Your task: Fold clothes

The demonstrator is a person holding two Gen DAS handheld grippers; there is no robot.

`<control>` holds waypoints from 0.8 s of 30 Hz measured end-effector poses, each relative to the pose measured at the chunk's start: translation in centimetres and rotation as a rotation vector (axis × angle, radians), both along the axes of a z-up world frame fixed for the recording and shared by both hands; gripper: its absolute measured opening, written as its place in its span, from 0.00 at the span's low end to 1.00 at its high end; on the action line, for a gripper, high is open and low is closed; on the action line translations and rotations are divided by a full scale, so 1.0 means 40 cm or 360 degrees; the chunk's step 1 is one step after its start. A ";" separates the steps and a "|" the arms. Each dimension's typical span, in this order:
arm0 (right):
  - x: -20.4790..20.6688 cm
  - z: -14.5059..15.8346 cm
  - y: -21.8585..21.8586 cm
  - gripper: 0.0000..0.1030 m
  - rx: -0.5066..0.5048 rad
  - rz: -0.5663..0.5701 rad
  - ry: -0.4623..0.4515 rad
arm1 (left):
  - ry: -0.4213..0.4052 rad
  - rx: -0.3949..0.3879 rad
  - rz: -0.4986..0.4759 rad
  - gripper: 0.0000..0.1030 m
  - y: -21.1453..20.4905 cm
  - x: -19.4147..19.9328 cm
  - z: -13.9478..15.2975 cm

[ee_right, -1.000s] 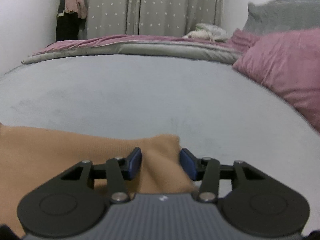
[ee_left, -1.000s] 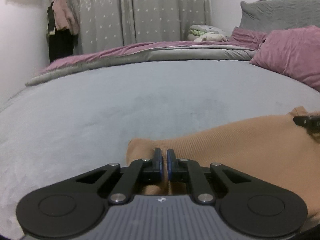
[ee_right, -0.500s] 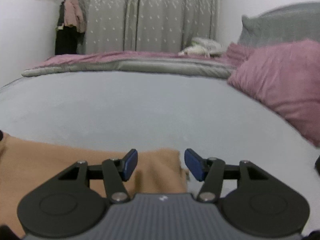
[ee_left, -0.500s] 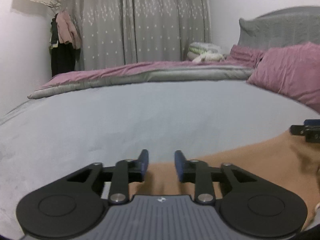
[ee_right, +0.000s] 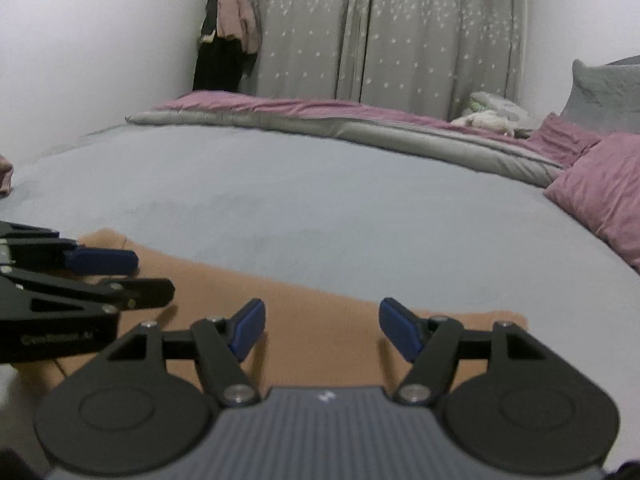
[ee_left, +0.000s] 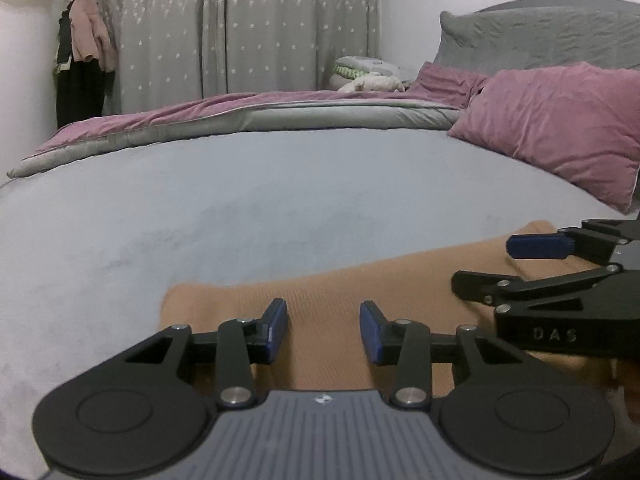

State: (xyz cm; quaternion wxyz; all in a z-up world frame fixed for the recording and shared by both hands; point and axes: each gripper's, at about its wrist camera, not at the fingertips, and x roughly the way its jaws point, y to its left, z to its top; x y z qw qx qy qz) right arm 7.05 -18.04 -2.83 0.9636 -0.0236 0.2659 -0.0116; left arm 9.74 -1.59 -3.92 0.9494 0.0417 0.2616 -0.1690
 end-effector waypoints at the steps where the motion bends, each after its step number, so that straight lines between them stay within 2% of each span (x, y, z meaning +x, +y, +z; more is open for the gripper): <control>1: 0.003 -0.006 0.007 0.64 -0.0005 0.0009 0.0013 | 0.0001 0.0005 0.0002 0.40 0.002 -0.001 0.000; 4: 0.010 -0.023 0.027 0.67 -0.0020 0.0037 0.0054 | 0.0004 0.0021 0.0007 0.40 0.009 -0.005 -0.001; 12: -0.001 -0.024 -0.071 0.67 0.0062 -0.0072 0.0089 | 0.0009 0.0078 0.0055 0.40 0.034 -0.024 0.012; 17: -0.003 0.009 -0.077 0.67 0.0034 -0.0128 0.0117 | 0.0063 0.0055 0.0096 0.40 0.058 -0.035 0.037; 24: -0.023 0.072 -0.058 0.69 0.0076 -0.0122 0.0138 | 0.0173 0.0016 0.0172 0.40 0.065 -0.041 0.069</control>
